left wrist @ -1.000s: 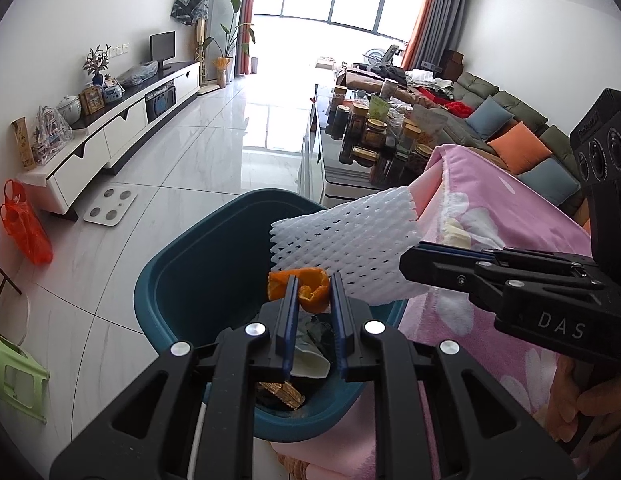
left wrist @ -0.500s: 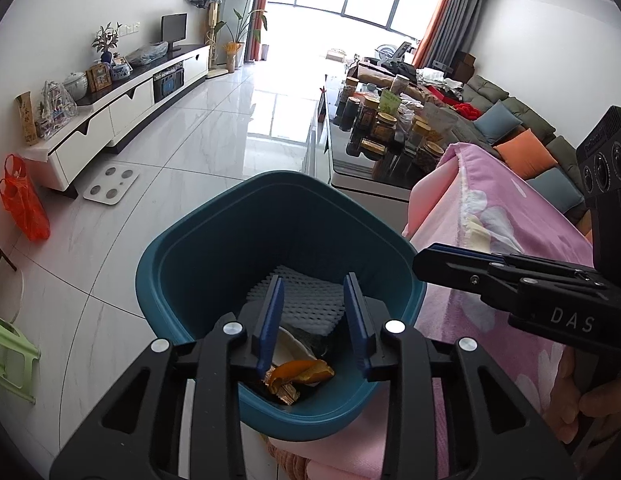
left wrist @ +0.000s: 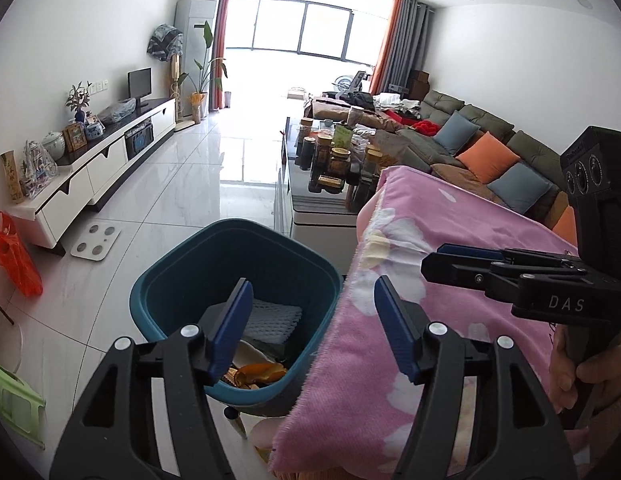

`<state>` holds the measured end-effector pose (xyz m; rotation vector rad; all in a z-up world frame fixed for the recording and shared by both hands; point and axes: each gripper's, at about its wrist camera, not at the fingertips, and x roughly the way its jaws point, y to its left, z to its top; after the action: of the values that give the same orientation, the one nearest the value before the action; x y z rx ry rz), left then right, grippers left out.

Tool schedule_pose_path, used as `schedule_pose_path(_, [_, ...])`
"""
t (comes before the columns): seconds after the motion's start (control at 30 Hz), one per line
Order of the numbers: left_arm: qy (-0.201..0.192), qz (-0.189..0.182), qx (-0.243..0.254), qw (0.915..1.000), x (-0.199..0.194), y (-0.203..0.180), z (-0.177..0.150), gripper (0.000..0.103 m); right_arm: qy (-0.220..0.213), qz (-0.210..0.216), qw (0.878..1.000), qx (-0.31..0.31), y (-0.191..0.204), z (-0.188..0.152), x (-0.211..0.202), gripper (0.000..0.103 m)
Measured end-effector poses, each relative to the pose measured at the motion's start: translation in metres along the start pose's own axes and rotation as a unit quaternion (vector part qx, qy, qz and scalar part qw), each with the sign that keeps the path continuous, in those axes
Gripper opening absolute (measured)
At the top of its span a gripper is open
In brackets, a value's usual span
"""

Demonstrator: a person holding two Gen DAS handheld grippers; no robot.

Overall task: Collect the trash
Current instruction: 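Move both tools back over the table toward the gold foil wrapper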

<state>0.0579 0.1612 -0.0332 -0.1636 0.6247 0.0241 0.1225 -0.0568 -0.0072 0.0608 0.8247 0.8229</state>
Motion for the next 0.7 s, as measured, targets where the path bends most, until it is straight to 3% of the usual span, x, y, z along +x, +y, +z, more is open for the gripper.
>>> schedule_pose_path(0.13, [-0.006, -0.027, 0.025, 0.9993, -0.013, -0.030, -0.004, 0.079, -0.024, -0.017, 1.000, 0.010, -0.015, -0.015, -0.036, 0.046])
schedule_pose_path(0.2, [-0.007, -0.042, 0.041, 0.9983, -0.016, -0.049, -0.007, 0.081, -0.035, -0.031, 0.999, 0.016, -0.023, -0.024, -0.055, 0.051])
schedule_pose_path(0.37, [0.004, -0.094, 0.071, 0.9930, -0.015, -0.092, -0.014, 0.084, -0.056, -0.077, 0.994, 0.051, -0.055, -0.052, -0.098, 0.052])
schedule_pose_path(0.7, [0.037, -0.192, 0.141, 0.9705, 0.001, -0.187, -0.025, 0.089, -0.104, -0.181, 0.969, 0.134, -0.130, -0.097, -0.185, 0.053])
